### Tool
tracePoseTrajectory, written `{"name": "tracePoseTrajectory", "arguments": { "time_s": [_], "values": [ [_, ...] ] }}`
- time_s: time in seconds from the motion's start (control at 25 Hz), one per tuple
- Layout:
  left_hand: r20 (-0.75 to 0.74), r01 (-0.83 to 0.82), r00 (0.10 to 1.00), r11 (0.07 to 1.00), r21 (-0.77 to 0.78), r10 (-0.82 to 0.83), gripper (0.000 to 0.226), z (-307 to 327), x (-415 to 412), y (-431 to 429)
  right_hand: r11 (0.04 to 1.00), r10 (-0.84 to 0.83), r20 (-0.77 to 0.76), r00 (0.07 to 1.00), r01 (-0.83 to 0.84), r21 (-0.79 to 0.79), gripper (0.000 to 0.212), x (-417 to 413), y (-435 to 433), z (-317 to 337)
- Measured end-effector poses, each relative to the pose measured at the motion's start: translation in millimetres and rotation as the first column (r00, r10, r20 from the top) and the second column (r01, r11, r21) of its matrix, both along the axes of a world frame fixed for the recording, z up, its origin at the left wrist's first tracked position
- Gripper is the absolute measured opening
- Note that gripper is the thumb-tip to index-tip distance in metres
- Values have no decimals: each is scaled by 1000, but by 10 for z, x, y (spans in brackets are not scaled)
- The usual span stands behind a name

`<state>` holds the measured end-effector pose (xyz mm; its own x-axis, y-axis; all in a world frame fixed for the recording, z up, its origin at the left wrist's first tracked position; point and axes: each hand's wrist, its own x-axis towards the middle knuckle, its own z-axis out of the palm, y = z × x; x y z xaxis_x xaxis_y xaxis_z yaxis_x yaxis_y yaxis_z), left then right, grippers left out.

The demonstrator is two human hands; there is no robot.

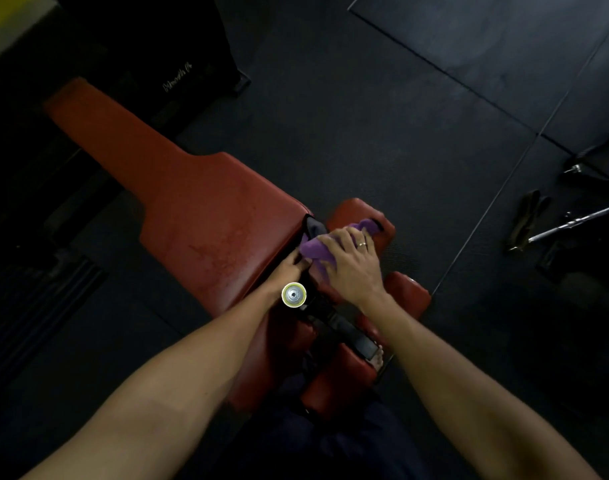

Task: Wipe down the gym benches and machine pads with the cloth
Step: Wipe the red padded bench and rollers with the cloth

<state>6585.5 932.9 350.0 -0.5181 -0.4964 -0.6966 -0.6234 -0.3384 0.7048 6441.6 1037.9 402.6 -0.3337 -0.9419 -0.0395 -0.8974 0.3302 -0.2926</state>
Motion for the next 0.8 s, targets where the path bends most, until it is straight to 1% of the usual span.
{"name": "tracePoseTrajectory", "arguments": {
  "time_s": [0.04, 0.08, 0.16, 0.24, 0.32, 0.4, 0.48, 0.6, 0.64, 0.8],
  "values": [
    [0, -17, 1000, 1000, -2, 17, 54, 24, -17, 11, 1000, -24, -29, 999, 24, -4, 52, -130, -52, -10],
    [2, -16, 1000, 1000, -26, 16, 52, -3, -40, 5, 996, -91, -26, 996, 91, 18, 51, -238, -136, -2],
    [35, -22, 999, 1000, -18, 22, 50, -54, -63, -12, 953, -284, 39, 958, 278, 119, 51, -300, -295, 33],
    [22, -38, 999, 999, -6, 39, 50, -89, -44, -19, 911, -400, 76, 913, 387, 146, 56, -87, -282, 23],
    [1, -51, 999, 999, -17, 51, 50, -94, -23, 2, 901, -426, 103, 899, 413, 131, 65, 229, -85, 15],
    [-4, -70, 998, 998, -3, 70, 47, -109, -9, 14, 893, -450, 175, 876, 435, 117, 69, 426, 146, 34],
    [7, -104, 995, 994, 18, 104, 44, -70, 14, 23, 880, -475, 250, 844, 457, 126, 67, 504, 297, 74],
    [30, -158, 987, 988, 0, 157, 40, -72, 130, 60, 846, -533, 336, 777, 503, 176, 62, 579, 396, 201],
    [41, -173, 984, 985, -20, 174, 39, -73, 214, 88, 832, -552, 366, 749, 520, 192, 61, 612, 428, 223],
    [86, -165, 978, 959, -232, 189, 35, 89, 610, 288, 788, -600, 494, 629, 572, 227, 58, 853, 626, 307]
  ]
}}
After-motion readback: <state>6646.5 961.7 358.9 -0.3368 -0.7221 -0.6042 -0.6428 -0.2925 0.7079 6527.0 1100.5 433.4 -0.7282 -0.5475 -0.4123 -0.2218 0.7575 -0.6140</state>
